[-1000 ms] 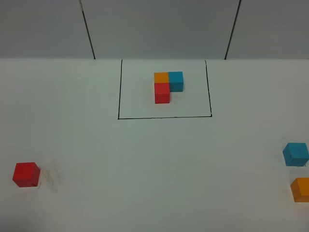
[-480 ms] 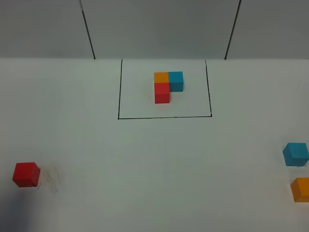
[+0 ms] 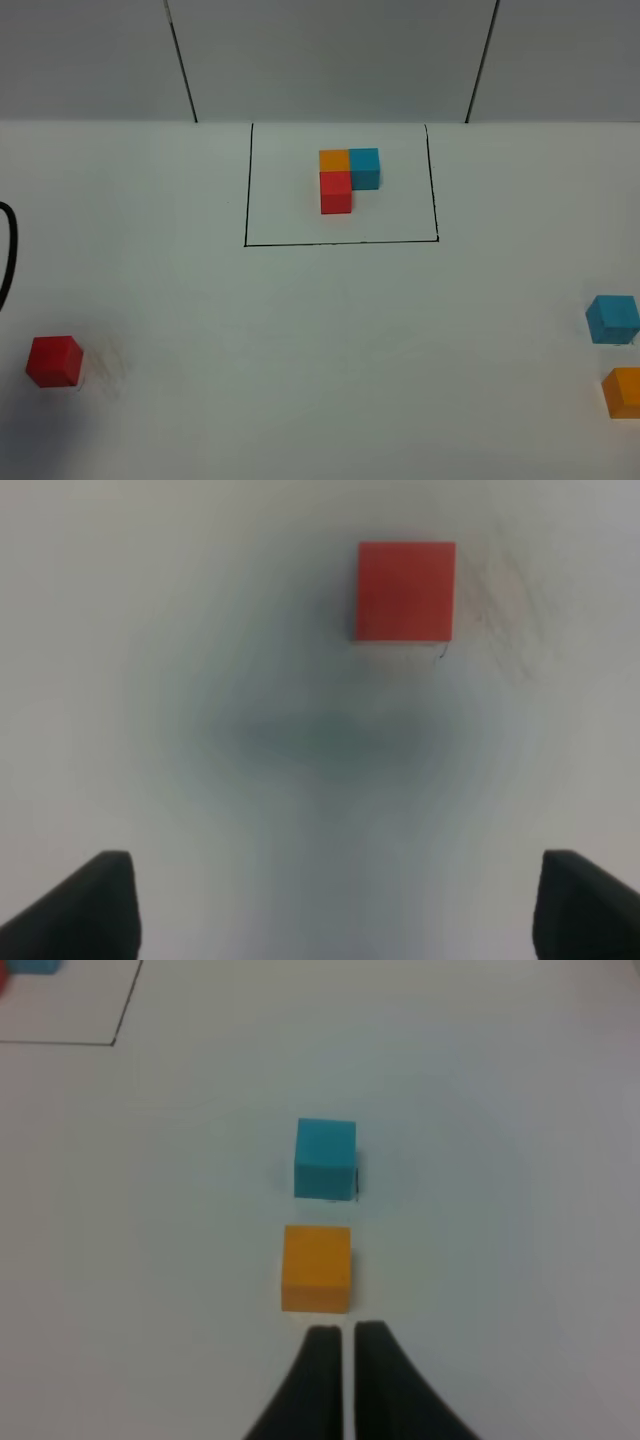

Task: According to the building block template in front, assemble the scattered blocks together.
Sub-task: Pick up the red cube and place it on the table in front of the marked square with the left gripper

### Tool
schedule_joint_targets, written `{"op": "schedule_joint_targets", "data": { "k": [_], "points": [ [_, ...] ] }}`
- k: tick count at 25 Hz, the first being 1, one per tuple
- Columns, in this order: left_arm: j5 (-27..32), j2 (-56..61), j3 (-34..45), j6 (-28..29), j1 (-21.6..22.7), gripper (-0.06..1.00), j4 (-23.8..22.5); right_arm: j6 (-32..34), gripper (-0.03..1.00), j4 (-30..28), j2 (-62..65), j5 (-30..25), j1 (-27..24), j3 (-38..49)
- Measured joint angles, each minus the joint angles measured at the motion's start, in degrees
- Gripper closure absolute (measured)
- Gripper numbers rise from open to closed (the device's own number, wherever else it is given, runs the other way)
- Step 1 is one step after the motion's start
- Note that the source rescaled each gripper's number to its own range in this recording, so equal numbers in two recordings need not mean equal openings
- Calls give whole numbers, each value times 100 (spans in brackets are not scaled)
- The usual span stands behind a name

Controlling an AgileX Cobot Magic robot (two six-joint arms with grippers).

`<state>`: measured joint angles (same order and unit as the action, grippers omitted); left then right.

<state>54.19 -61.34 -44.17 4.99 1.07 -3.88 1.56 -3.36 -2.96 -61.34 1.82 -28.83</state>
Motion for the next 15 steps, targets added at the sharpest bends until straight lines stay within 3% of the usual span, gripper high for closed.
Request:
{"op": "schedule_joint_targets", "data": {
  "k": [4,15],
  "points": [
    [-465,-371,178,0,0,2,153,0,97,0,0,0,0,0],
    [-991,-1468,214,6,0,2,180,0,97,0,0,0,0,0]
  ]
}}
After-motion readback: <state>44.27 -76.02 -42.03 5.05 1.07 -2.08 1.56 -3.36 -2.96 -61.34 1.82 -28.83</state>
